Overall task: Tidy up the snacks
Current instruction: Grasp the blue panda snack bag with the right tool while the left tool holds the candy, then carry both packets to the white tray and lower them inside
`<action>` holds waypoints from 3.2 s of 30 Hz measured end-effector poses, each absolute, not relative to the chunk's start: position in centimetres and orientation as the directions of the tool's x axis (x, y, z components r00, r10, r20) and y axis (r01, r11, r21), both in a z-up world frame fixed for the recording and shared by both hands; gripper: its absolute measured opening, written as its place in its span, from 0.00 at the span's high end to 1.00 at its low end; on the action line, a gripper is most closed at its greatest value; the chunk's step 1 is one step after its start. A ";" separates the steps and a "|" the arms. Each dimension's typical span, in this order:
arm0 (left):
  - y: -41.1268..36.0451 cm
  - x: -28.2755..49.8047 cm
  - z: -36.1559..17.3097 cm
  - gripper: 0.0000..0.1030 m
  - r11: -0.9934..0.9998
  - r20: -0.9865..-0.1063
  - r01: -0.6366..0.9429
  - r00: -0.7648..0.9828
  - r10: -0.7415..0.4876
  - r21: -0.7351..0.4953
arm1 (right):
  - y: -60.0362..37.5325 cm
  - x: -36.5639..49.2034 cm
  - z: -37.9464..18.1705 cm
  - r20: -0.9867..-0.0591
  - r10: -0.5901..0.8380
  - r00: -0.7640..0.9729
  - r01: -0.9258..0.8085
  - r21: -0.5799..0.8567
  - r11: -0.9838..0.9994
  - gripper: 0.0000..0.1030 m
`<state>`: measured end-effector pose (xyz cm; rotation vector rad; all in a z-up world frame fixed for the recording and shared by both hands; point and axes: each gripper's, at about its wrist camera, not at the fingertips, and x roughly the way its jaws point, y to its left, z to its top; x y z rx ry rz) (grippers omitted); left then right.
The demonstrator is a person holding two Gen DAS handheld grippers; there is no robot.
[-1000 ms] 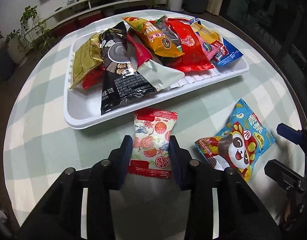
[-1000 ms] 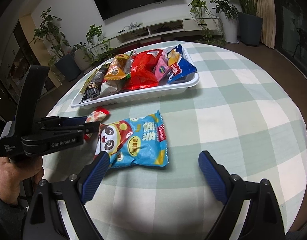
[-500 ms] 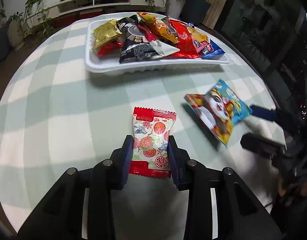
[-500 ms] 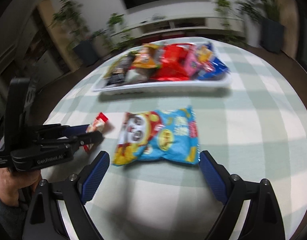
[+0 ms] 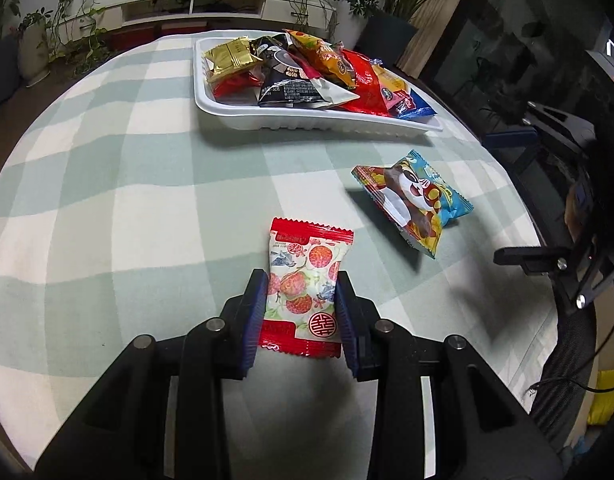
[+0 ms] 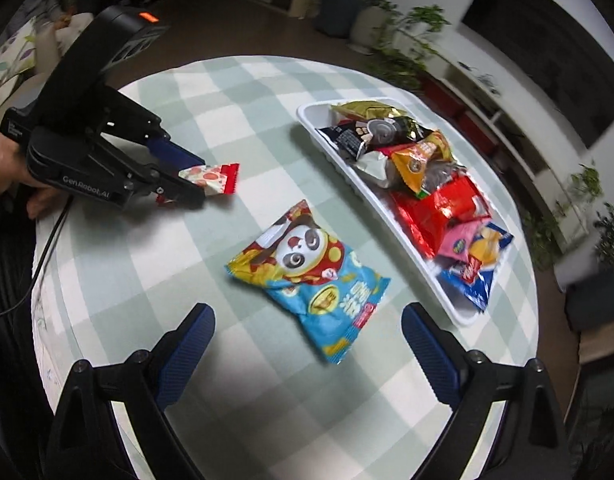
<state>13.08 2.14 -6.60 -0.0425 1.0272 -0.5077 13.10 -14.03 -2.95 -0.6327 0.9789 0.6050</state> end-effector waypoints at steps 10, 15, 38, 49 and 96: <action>2.1 13.2 -6.6 0.70 0.882 -0.803 0.391 0.420 -0.424 -0.261 | -10.0 16.4 -6.4 -0.935 0.131 0.330 -0.846 -0.231 0.480 0.12; 2.1 13.2 -6.7 0.70 0.880 -0.799 0.393 0.421 -0.429 -0.266 | -10.4 18.2 -8.3 -0.973 0.130 0.191 -0.868 -0.106 0.486 0.11; 2.0 13.0 -6.7 0.70 0.882 -0.792 0.399 0.438 -0.425 -0.252 | -14.7 13.7 -5.9 -0.852 0.372 0.368 -0.555 0.120 0.823 0.57; 2.8 13.2 -6.0 0.70 0.879 -0.771 0.378 0.453 -0.448 -0.289 | -20.4 12.9 -2.1 -0.704 0.435 0.562 -0.333 0.288 0.898 0.57; -3.7 34.8 -4.2 0.67 0.917 -0.736 0.312 0.555 -0.388 -0.248 | -23.3 28.7 -4.2 -0.790 0.175 0.588 -0.026 0.198 0.980 0.56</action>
